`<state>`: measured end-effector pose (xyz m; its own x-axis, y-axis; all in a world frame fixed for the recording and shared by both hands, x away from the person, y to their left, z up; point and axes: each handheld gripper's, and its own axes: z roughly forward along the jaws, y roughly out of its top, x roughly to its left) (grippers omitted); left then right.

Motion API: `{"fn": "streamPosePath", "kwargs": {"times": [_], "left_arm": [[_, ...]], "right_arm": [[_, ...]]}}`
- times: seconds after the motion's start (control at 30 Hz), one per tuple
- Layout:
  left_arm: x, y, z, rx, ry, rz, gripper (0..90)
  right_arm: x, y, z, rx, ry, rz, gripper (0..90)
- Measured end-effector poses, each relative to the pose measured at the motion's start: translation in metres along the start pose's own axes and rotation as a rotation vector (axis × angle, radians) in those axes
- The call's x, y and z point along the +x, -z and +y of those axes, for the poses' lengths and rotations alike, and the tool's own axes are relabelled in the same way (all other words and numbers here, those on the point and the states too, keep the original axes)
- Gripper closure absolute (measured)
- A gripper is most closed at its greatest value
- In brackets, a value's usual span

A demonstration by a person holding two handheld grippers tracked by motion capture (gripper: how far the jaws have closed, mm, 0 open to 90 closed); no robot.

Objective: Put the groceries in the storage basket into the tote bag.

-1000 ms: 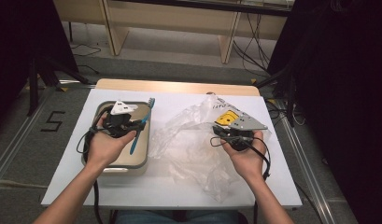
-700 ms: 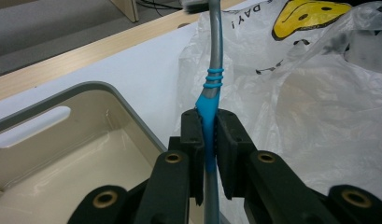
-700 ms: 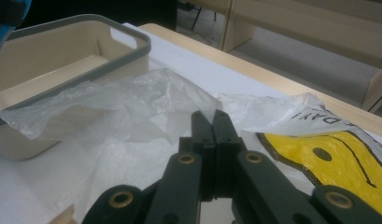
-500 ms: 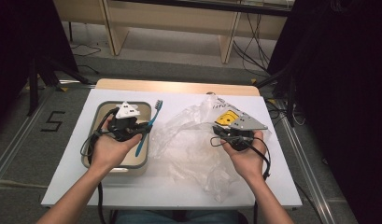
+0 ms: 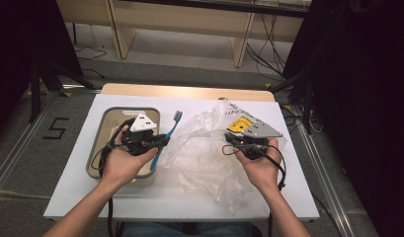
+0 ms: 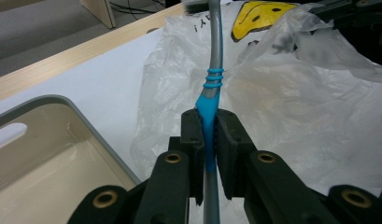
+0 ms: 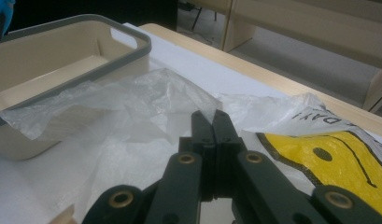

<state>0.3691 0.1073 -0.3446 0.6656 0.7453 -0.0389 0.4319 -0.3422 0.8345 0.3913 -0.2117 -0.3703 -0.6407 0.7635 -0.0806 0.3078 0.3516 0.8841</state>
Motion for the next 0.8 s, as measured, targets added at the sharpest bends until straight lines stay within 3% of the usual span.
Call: {"fn": "streamPosePath", "kwargs": {"times": [0.8], "left_arm": [[-0.029,-0.013,-0.001,0.031,-0.054,-0.069,81.5]], "right_arm": [[0.000,0.000,0.000,-0.004,0.002,-0.001,90.0]]}}
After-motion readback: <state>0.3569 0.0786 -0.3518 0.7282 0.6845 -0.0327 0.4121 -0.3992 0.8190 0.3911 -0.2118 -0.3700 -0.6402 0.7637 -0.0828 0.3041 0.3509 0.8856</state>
